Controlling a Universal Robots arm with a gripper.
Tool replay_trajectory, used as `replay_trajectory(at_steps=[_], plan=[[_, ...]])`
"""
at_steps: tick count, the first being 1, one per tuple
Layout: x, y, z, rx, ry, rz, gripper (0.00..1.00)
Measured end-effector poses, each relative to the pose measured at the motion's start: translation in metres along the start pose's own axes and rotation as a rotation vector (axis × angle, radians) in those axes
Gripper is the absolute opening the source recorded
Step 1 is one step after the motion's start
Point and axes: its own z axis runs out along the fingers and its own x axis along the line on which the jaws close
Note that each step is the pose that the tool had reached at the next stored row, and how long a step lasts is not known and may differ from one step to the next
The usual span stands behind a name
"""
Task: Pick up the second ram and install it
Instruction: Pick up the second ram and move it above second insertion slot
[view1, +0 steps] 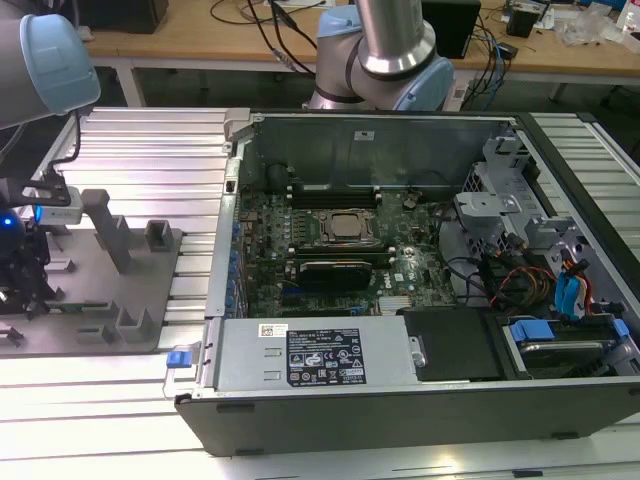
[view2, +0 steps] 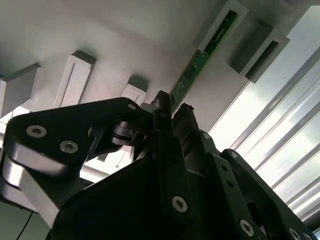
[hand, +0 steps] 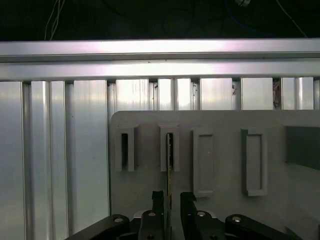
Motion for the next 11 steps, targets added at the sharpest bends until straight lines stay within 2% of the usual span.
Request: replay_trajectory(at_steps=[1,7,8,9,10,11], plan=[[0.0,0.0,0.0001,-0.0001,0.0001,-0.024,0.25],[0.0,0.0,0.0001,-0.0001,0.0002,-0.025,0.24],[0.0,0.0,0.0002,-0.0001,0.0002,-0.025,0.16],[0.0,0.0,0.0002,0.0,0.0001,-0.025,0.15],[0.0,0.0,0.0001,-0.0001,0.0001,-0.025,0.09],[0.0,0.0,0.0001,-0.0001,0.0002,-0.025,0.09]])
